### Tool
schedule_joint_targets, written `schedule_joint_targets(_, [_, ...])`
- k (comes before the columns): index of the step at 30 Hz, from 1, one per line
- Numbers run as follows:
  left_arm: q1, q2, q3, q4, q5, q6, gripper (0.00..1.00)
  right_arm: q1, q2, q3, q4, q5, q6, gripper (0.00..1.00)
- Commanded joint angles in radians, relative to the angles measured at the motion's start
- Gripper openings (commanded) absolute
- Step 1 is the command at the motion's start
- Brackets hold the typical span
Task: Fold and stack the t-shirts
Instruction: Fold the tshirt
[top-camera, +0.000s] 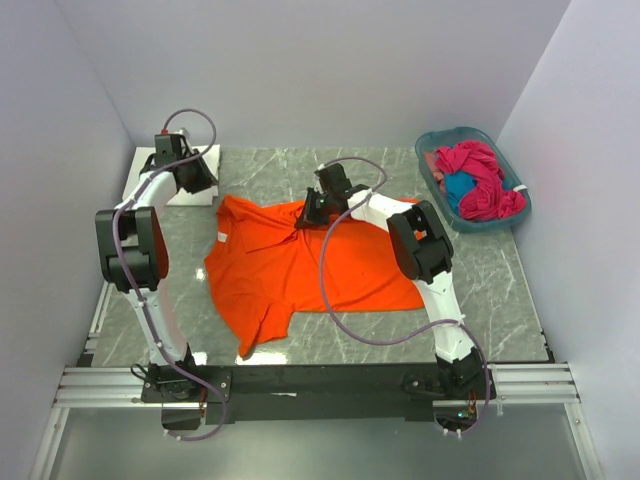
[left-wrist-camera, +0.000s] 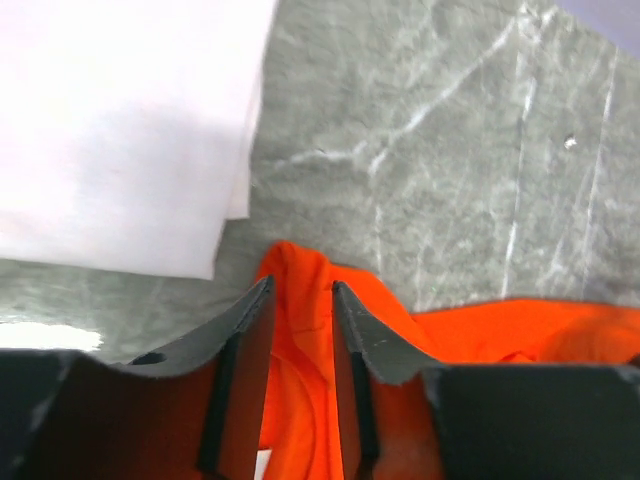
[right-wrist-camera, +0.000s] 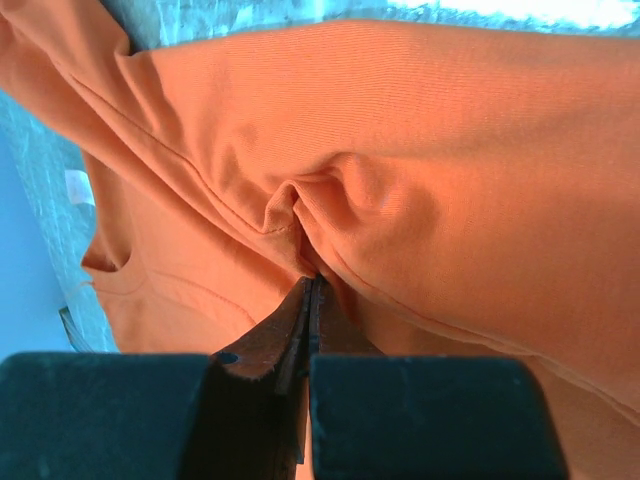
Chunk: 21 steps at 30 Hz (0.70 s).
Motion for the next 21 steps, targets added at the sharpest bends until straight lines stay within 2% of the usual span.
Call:
schedule_joint_targets(1, [0.001, -0.031, 0.005, 0.009, -0.068, 0.032, 0.36, -0.02, -0.032, -0.03, -0.046, 0.052, -0.016, 0.0])
schedule_joint_targets(11, [0.001, -0.083, -0.147, 0.108, 0.037, 0.011, 0.38, -0.02, -0.026, -0.019, -0.04, 0.028, -0.021, 0.01])
schedule_joint_targets(14, [0.001, -0.083, -0.172, 0.128, 0.062, 0.008, 0.38, -0.02, -0.032, -0.005, -0.042, -0.001, -0.042, 0.16])
schedule_joint_targets(21, [0.003, -0.057, -0.155, 0.093, 0.076, 0.018, 0.38, -0.021, -0.109, 0.022, -0.052, -0.001, -0.096, 0.31])
